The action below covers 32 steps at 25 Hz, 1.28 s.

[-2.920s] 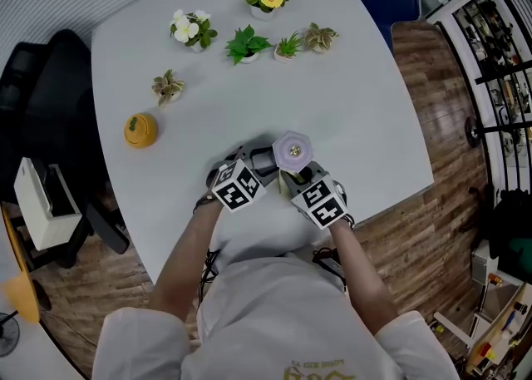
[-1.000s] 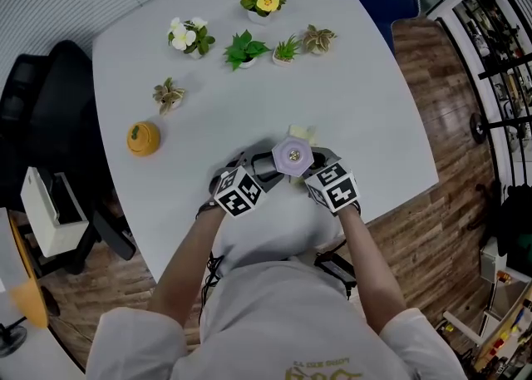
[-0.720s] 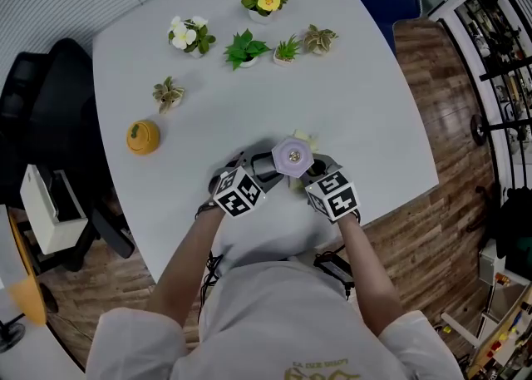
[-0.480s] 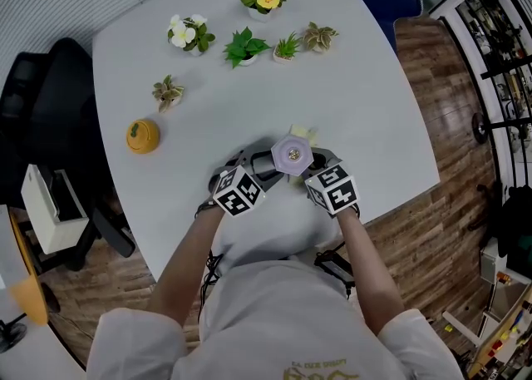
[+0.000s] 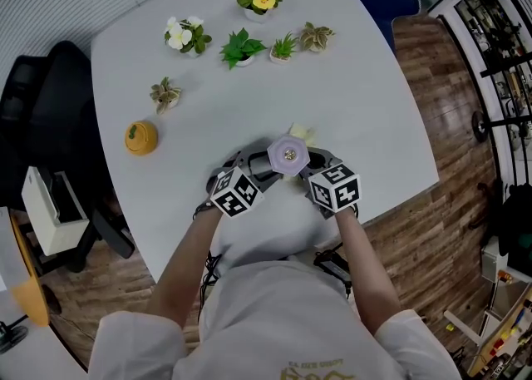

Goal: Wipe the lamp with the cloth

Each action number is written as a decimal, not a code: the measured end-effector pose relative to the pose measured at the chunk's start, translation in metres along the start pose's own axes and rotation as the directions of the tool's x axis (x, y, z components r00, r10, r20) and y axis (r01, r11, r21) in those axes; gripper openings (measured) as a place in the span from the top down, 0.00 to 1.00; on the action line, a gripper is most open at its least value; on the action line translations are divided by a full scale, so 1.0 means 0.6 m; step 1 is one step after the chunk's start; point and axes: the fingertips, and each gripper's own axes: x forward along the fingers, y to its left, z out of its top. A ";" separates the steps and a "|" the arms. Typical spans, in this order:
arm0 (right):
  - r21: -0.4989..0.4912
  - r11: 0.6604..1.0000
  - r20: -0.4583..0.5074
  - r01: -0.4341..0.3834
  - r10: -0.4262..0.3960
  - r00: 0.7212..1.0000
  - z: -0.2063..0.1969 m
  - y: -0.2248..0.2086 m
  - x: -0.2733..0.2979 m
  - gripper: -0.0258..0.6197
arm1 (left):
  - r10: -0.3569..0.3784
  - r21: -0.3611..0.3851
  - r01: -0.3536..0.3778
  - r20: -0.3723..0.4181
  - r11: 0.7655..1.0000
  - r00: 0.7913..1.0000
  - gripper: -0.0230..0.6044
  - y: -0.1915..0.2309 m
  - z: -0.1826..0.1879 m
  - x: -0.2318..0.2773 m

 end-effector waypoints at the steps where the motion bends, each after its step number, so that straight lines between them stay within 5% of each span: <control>1: 0.029 0.999 0.021 -0.023 0.023 1.000 0.000 0.004 -0.005 0.92 | 0.001 0.001 -0.001 0.000 1.000 1.000 0.59 0.000 0.000 0.000; 11: 0.272 0.922 0.250 -0.277 0.210 0.945 0.038 0.041 -0.053 0.92 | 0.003 0.000 -0.003 -0.003 1.000 1.000 0.59 0.000 0.001 0.000; 25: 0.269 0.940 0.263 -0.211 0.139 0.955 0.044 0.025 -0.067 0.92 | 0.012 0.004 -0.012 0.001 1.000 1.000 0.59 -0.001 0.001 -0.001; 32: 0.369 0.885 0.390 -0.284 0.131 0.912 0.086 0.000 -0.078 0.92 | 0.009 0.002 -0.009 -0.001 1.000 1.000 0.59 0.001 0.001 0.000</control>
